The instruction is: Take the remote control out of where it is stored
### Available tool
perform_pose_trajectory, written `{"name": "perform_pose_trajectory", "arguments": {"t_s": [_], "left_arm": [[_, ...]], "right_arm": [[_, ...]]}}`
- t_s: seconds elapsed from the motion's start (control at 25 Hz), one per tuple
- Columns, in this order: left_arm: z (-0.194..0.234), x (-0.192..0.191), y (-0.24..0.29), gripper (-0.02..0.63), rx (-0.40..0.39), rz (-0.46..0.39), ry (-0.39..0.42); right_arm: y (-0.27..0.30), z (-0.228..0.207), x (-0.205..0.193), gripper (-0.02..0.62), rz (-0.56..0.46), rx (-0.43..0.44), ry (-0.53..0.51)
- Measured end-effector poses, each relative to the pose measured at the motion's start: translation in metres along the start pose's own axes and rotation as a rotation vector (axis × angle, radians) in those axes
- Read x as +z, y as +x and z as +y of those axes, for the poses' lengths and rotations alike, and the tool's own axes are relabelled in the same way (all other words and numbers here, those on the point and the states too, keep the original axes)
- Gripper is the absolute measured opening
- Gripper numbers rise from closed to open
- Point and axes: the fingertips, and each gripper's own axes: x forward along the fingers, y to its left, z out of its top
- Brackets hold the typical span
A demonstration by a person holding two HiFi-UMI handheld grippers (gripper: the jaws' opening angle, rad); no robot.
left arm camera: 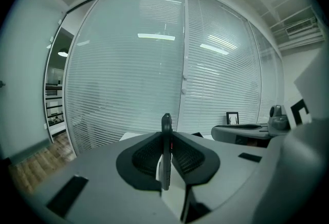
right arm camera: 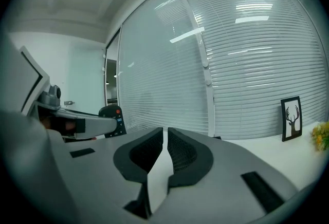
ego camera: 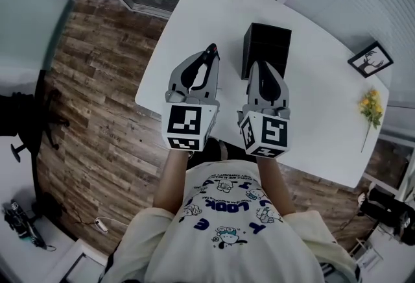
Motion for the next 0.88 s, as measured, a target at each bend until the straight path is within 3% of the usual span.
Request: {"name": "perform_pose_trajectory", "arguments": {"t_s": [0.88], "left_arm": [[-0.0084, -0.005, 0.0048, 0.067, -0.013, 0.014, 0.027]], "right_arm": [[-0.0011, -0.0038, 0.0015, 0.046, 0.002, -0.015, -0.014]]}}
